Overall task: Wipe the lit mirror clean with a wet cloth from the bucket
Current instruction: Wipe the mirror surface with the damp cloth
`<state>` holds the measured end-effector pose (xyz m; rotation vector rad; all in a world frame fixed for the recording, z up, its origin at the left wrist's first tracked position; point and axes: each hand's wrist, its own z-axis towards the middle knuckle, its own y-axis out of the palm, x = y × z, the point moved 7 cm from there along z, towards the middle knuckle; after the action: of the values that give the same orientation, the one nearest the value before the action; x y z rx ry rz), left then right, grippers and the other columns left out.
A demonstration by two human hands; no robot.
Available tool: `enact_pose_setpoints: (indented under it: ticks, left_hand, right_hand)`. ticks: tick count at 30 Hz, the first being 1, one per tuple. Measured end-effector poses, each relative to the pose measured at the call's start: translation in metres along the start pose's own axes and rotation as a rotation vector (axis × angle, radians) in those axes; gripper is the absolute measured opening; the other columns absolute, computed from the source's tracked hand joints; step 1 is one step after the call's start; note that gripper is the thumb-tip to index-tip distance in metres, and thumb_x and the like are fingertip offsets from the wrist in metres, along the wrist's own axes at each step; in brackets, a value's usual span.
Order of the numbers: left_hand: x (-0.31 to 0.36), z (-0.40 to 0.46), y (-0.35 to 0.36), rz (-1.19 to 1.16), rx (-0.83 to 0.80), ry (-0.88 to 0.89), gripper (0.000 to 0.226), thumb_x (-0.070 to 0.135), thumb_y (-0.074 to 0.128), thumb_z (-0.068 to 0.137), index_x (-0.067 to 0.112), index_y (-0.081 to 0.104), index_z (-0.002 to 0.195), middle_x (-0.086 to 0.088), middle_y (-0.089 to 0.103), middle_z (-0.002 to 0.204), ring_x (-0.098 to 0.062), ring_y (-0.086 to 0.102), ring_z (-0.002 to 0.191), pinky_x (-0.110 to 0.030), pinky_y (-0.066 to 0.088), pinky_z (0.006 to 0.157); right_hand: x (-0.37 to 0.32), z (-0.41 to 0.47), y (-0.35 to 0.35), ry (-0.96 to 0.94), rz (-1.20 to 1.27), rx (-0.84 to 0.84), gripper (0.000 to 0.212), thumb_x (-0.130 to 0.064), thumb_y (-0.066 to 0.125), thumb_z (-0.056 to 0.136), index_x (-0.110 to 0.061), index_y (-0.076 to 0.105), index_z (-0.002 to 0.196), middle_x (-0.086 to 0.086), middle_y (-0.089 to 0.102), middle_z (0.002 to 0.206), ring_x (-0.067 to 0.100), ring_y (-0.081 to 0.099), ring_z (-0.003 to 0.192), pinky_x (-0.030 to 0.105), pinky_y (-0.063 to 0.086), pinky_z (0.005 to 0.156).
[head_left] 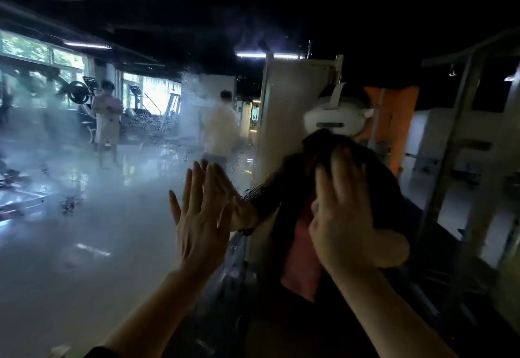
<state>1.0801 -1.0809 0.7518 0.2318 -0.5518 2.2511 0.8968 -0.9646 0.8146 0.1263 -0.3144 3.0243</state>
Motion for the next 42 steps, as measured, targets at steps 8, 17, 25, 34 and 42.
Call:
enact_pose_setpoints:
  ticks: [8, 17, 25, 34, 42]
  left_hand:
    - [0.002, 0.006, -0.014, 0.193, -0.213, -0.002, 0.084, 0.035, 0.052, 0.099, 0.023, -0.011, 0.152, -0.002, -0.016, 0.160, -0.022, 0.000, 0.150, -0.056, -0.015, 0.116]
    - [0.010, 0.008, -0.022, 0.303, -0.360, -0.062, 0.081, 0.034, 0.042, 0.102, 0.020, -0.024, 0.148, -0.003, -0.033, 0.152, -0.021, -0.002, 0.151, -0.049, -0.021, 0.109]
    - [0.011, 0.010, -0.023, 0.299, -0.404, -0.082, 0.085, 0.031, 0.044, 0.102, 0.020, -0.030, 0.141, -0.004, -0.035, 0.150, -0.022, -0.011, 0.150, -0.052, -0.019, 0.109]
    - [0.010, 0.007, -0.023, 0.290, -0.343, -0.072, 0.082, 0.033, 0.042, 0.103, 0.022, -0.028, 0.144, -0.001, -0.033, 0.153, -0.020, -0.010, 0.150, -0.056, -0.013, 0.115]
    - [-0.006, 0.010, -0.028, 0.161, -0.082, 0.114, 0.080, 0.021, 0.077, 0.080, 0.019, 0.034, 0.148, -0.009, 0.039, 0.152, -0.028, 0.039, 0.133, -0.075, 0.016, 0.108]
  right_hand:
    - [-0.008, 0.004, -0.005, -0.134, 0.057, -0.111, 0.053, -0.006, 0.031, 0.087, -0.001, 0.057, 0.132, 0.021, 0.048, 0.145, 0.034, 0.038, 0.138, 0.048, 0.029, 0.117]
    - [-0.047, -0.015, 0.005, -0.496, -0.009, -0.250, 0.060, -0.005, 0.024, 0.081, -0.002, 0.065, 0.125, 0.020, 0.057, 0.137, 0.035, 0.054, 0.129, 0.045, 0.028, 0.113]
    - [0.008, 0.053, -0.020, 0.014, 0.010, -0.055, 0.056, 0.006, 0.052, 0.083, 0.001, 0.047, 0.139, 0.021, 0.037, 0.152, 0.036, 0.028, 0.144, 0.047, 0.023, 0.121]
    - [-0.004, 0.043, -0.010, -0.041, 0.026, -0.054, 0.050, 0.003, 0.045, 0.085, 0.002, 0.053, 0.134, 0.023, 0.043, 0.148, 0.038, 0.038, 0.138, 0.049, 0.032, 0.116]
    - [-0.061, 0.015, 0.029, -0.361, -0.009, -0.189, 0.055, 0.004, 0.050, 0.080, 0.002, 0.054, 0.135, 0.023, 0.044, 0.148, 0.038, 0.040, 0.139, 0.050, 0.031, 0.116]
